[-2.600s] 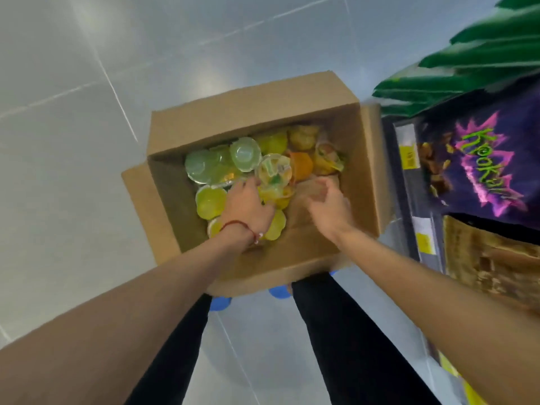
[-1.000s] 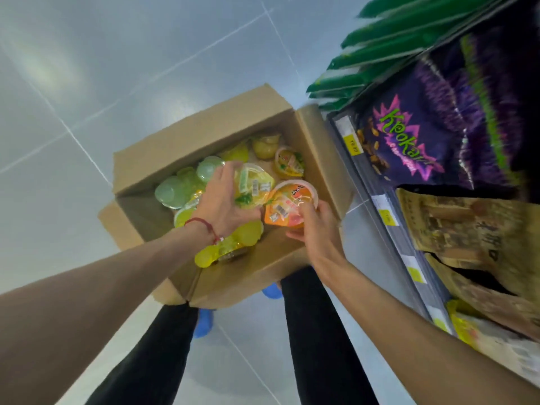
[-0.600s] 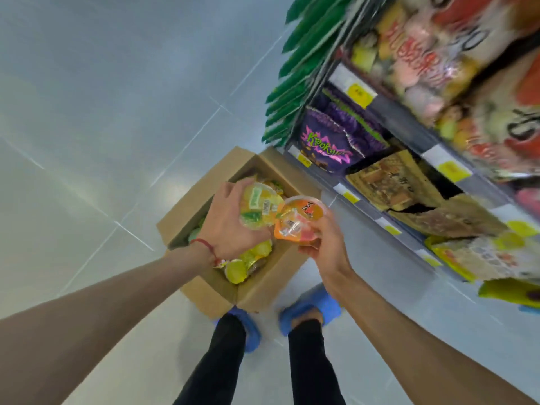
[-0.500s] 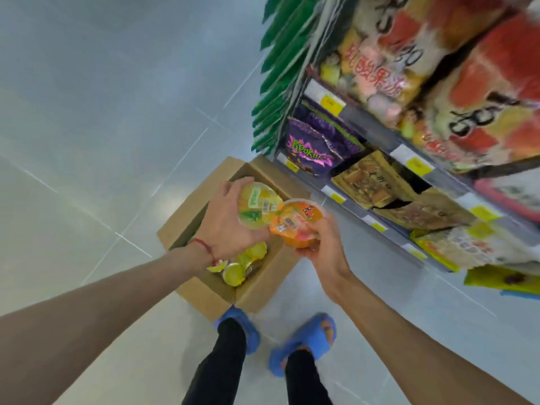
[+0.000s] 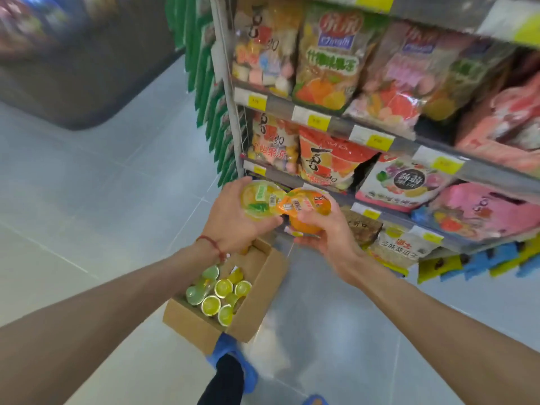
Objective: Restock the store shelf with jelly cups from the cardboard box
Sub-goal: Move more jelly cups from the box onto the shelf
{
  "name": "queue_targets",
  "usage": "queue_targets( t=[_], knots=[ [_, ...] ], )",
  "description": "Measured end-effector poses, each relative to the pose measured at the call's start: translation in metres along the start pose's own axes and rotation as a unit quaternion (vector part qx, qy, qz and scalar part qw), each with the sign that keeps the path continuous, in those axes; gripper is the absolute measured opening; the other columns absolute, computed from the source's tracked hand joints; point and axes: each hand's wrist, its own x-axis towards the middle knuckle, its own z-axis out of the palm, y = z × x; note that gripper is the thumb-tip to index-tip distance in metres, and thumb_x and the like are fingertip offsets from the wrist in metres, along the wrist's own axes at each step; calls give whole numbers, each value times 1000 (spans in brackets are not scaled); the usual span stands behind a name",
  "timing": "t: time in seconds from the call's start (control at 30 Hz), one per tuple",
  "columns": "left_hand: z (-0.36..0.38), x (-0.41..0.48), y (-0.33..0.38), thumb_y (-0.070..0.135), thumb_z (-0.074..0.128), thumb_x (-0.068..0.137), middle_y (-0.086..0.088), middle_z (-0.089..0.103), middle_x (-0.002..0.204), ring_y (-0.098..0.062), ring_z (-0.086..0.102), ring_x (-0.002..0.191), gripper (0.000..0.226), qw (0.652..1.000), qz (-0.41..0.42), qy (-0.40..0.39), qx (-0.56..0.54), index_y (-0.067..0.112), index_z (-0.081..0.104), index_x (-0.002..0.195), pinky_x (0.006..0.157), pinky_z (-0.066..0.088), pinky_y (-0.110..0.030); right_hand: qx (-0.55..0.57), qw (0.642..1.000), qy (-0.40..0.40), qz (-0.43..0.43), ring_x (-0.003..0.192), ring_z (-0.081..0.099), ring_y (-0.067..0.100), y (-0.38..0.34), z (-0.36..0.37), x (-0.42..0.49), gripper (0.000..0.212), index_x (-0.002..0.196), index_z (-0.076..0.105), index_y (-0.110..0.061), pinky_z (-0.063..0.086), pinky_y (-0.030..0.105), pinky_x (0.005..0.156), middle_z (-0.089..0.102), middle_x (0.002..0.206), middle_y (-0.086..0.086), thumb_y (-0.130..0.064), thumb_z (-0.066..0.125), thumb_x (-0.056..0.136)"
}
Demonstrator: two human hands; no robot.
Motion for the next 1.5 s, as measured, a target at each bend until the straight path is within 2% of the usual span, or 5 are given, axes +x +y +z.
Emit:
queue_targets(
  t=[0.23, 0.7, 0.87, 1.23, 1.5],
  knots=[
    [-7, -35, 129, 36, 87, 68, 28, 51, 100, 19, 52, 87, 70, 997, 49, 49, -36, 28, 48, 125, 76, 39, 3, -54, 993, -11, -109, 103, 73, 20, -93, -42, -85, 81, 128, 50, -34, 61, 40, 85, 76, 107, -3, 12, 83, 70],
    [-64, -38, 330, 78, 71, 60, -3, 60, 123, -20, 57, 111, 90, 981, 125, 129, -78, 29, 51, 132, 93, 51, -40, -90, 958, 15, -272, 97, 74, 14, -295, -74, -187, 80, 135, 50, -26, 63, 37, 78, 71, 118, 1, -3, 90, 71],
    [-92, -14, 369, 80, 70, 60, -4, 57, 92, -35, 60, 103, 87, 974, 146, 130, -114, 24, 56, 126, 80, 50, -41, -101, 936, 35, -337, 103, 72, 15, -343, -63, -184, 76, 134, 53, -20, 62, 38, 85, 72, 117, 1, -2, 89, 70],
    [-148, 92, 418, 66, 80, 63, 11, 72, 103, -6, 68, 96, 63, 953, 202, 155, -166, 28, 66, 111, 85, 57, -34, -98, 899, 113, -412, 88, 72, 0, -428, -27, -132, 71, 129, 52, -19, 60, 23, 68, 69, 110, -6, -12, 92, 71],
    [-166, 160, 449, 49, 81, 72, 12, 70, 102, 7, 63, 91, 57, 924, 244, 216, -199, 20, 63, 118, 78, 50, -10, -117, 850, 215, -467, 101, 70, 11, -467, -3, -86, 74, 126, 54, -26, 62, 42, 83, 68, 114, -7, -34, 95, 65]
  ],
)
